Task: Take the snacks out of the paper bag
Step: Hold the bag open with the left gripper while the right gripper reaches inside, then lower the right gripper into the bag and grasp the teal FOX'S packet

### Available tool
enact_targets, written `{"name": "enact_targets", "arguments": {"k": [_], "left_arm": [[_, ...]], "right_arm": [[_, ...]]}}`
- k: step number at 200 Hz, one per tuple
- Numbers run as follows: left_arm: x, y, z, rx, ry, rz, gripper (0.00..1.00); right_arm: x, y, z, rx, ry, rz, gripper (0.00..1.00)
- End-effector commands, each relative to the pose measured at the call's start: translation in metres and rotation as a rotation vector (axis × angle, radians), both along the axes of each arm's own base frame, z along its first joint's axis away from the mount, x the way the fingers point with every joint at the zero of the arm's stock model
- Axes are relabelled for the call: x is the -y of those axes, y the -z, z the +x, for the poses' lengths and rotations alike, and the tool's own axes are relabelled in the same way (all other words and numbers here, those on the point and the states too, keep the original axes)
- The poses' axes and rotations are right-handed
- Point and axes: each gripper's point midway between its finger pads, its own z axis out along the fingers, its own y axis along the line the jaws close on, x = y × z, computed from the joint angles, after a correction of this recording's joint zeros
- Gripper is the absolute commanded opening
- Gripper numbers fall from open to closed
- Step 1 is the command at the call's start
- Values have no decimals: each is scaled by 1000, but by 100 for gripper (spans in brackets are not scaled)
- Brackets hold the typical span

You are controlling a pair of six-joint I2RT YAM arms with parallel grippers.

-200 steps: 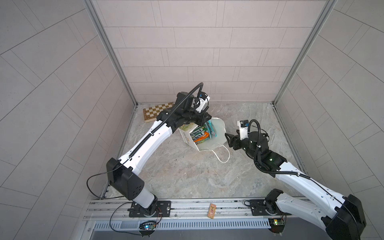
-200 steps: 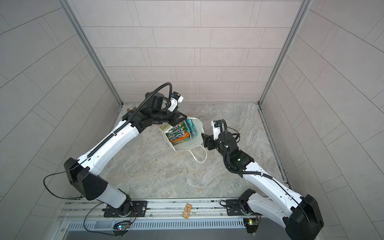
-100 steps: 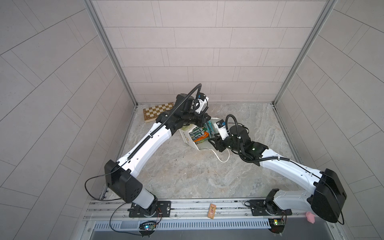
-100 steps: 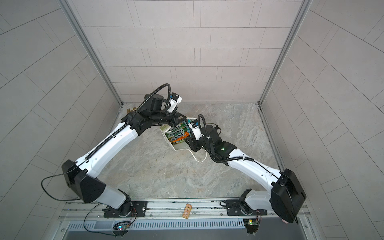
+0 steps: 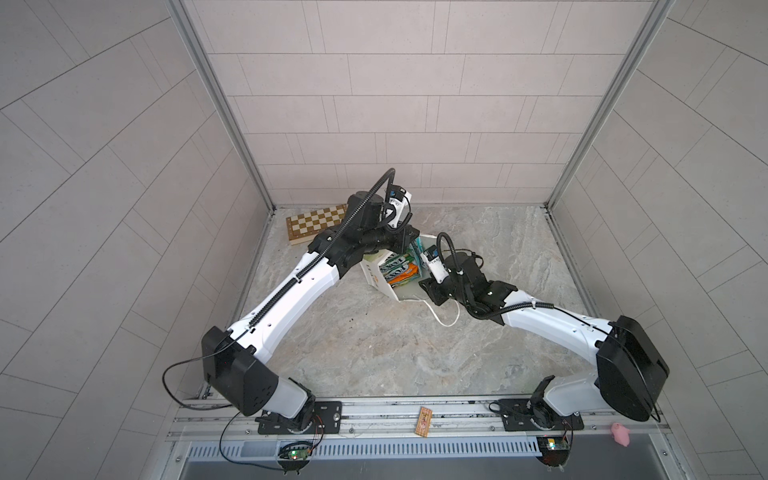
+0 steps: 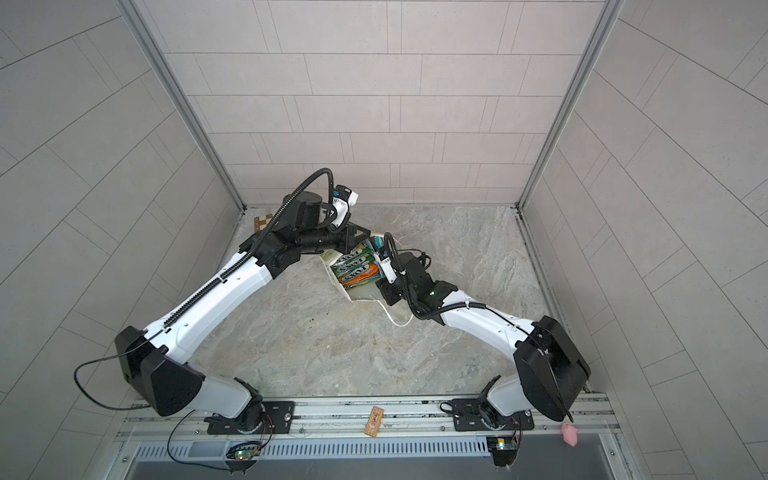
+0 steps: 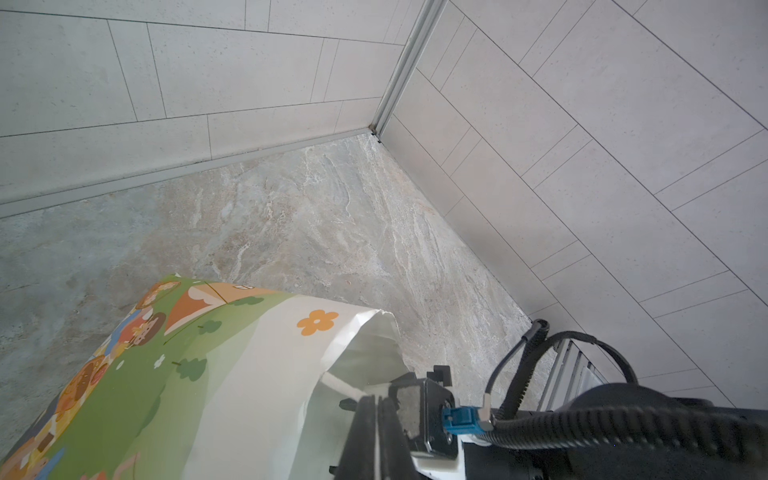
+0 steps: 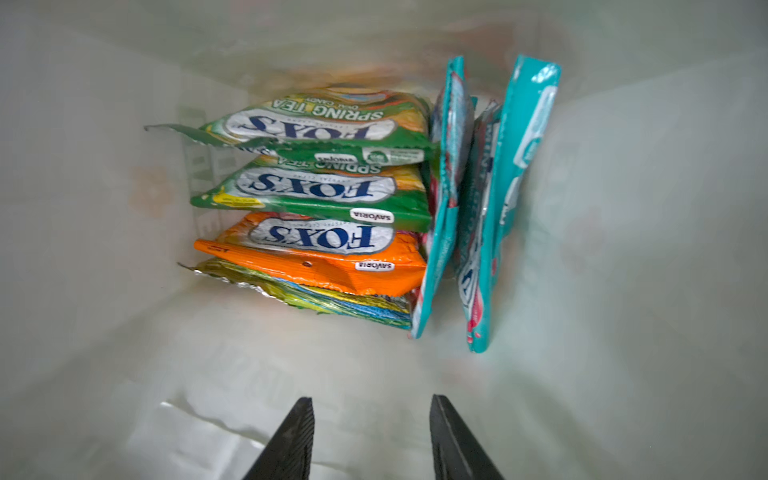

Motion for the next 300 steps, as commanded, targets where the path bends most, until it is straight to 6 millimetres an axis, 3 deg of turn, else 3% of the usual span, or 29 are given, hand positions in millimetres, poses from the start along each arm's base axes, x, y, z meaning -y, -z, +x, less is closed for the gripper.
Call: {"name": "enact_targets", "arguments": {"k": [1,29,47,65,102,131,191,300], "left_arm": [[1,-22,-5,50,-5,-54,0],[4,-22,-7,49,1,-63,0],[5,-22,-8,51,9,-64,0],[6,-21,-8,50,10,-60,0],[7,-20,-8,46,5,-61,0],[8,-19,-8,46,3,-58,0],[9,-21,-12,51,14,-61,0],[13,-25,-17,56,43,-69,0]], "right_arm": [[23,8,14,42,88,-160,47],[43,12,24,65,183,-257,46],[44,11,24,64,186,-266,46],[31,8,19,46,122,-211,46],[-14,-2,-2,23,-74,-1,45],[-31,-2,-7,22,-121,26,44],[-32,2,19,41,-8,4,42],[-10,0,60,148,236,-57,38]]}}
